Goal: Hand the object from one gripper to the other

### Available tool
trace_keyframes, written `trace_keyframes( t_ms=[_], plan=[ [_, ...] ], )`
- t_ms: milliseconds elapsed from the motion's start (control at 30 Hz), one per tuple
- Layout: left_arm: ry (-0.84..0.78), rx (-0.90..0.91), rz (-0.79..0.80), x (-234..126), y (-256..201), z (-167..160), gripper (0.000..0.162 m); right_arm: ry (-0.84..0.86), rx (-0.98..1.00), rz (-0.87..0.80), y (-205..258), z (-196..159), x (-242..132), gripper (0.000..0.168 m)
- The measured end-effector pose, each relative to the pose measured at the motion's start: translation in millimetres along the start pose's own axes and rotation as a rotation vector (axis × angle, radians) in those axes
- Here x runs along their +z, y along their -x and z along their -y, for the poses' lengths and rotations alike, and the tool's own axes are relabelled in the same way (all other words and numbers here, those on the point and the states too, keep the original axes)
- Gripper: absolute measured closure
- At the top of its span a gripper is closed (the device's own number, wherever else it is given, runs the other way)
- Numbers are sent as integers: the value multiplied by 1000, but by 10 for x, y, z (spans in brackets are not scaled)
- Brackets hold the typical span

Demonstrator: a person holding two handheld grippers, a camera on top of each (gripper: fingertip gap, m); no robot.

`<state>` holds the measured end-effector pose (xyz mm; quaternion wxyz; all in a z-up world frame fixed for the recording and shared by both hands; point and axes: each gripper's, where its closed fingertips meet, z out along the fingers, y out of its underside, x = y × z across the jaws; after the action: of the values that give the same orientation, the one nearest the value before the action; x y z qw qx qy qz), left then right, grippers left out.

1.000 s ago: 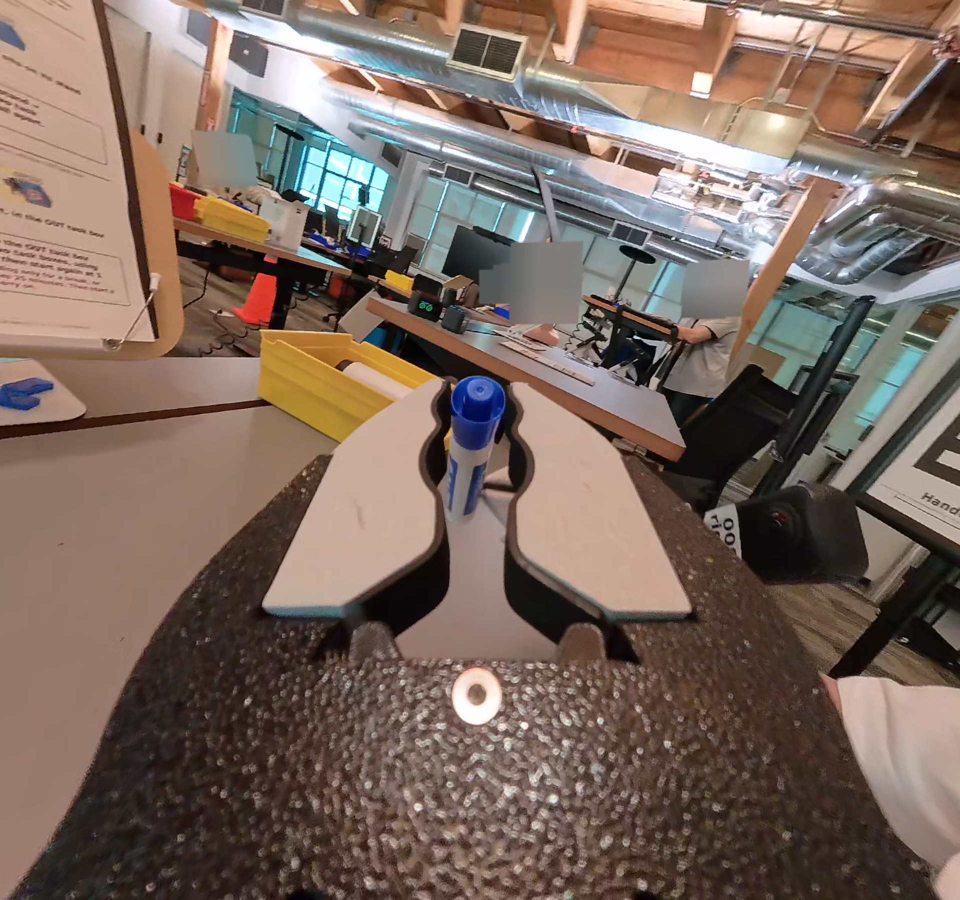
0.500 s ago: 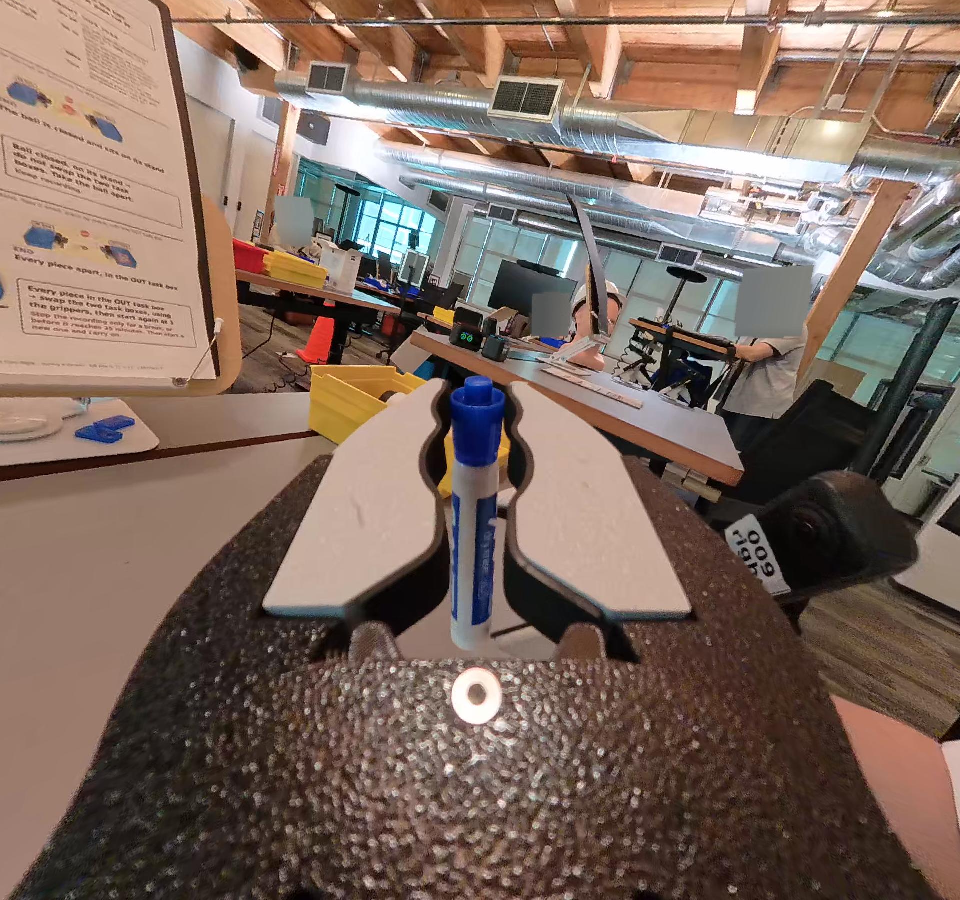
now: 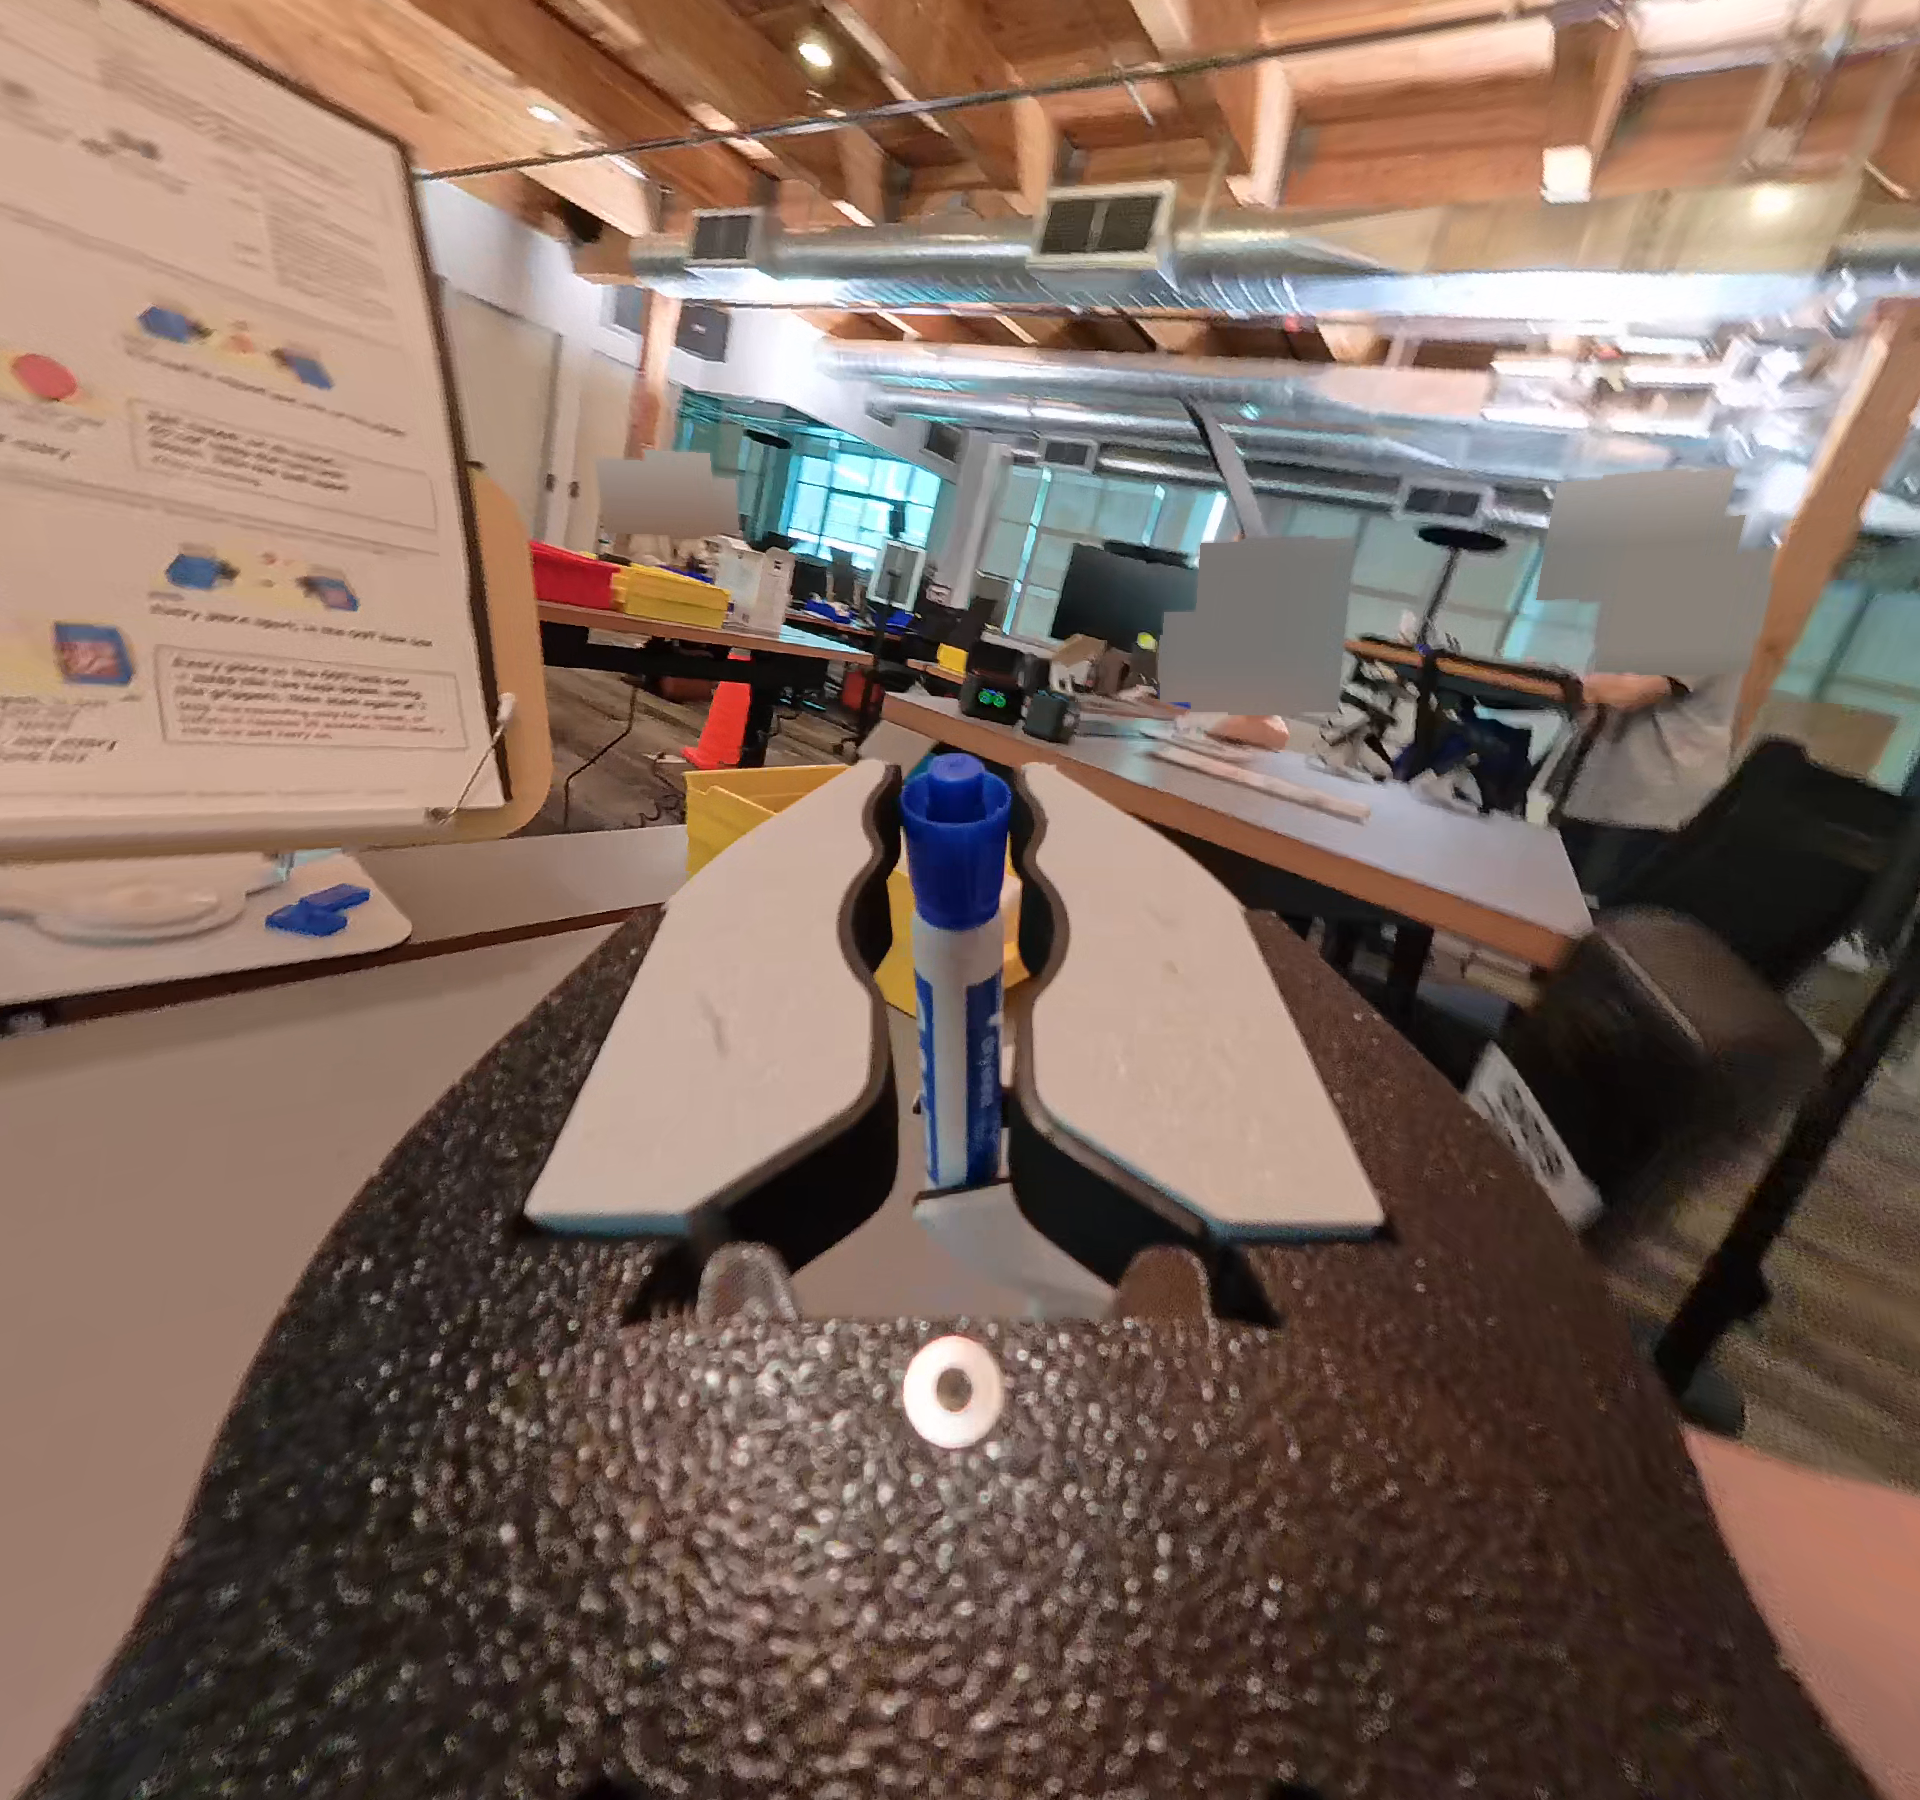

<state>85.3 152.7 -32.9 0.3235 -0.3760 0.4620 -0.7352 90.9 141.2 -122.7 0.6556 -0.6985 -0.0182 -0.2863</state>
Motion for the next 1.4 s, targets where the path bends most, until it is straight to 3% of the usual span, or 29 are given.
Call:
trace_keyframes(
  t_ms=[100, 167, 300, 533, 767, 933, 1000, 1100, 1233, 1400],
  plan=[
    [55, 154, -159, 0, -149, 4, 138, -51, 194, 169, -5, 78, -69, 149],
    [118, 229, -314, -55, -269, -69, 129, -126, 364, 401, 105, 223, -190, 149],
    [276, 186, -621, -300, -466, -294, 113, -214, 602, 750, 212, 375, -485, 149],
    [351, 63, -905, -519, -727, -505, 119, -221, 708, 1133, 561, 406, -796, 149],
    [266, -36, -1131, -717, -893, -511, 144, -193, 764, 1298, 796, 413, -887, 149],
    [246, 21, -1055, -617, -783, -520, 145, -192, 780, 1160, 683, 351, -737, 149],
    [254, 55, -973, -536, -711, -498, 145, -208, 764, 1004, 523, 320, -598, 133],
    [295, 82, -724, -289, -506, -452, 144, -194, 529, 733, 337, 207, -428, 117],
    [331, 45, -370, -36, -247, -391, 144, -91, 86, 331, 94, -24, -180, 114],
    [225, -28, -81, 82, -84, -340, 143, -122, -60, 33, -105, 21, -78, 115]
  ],
)
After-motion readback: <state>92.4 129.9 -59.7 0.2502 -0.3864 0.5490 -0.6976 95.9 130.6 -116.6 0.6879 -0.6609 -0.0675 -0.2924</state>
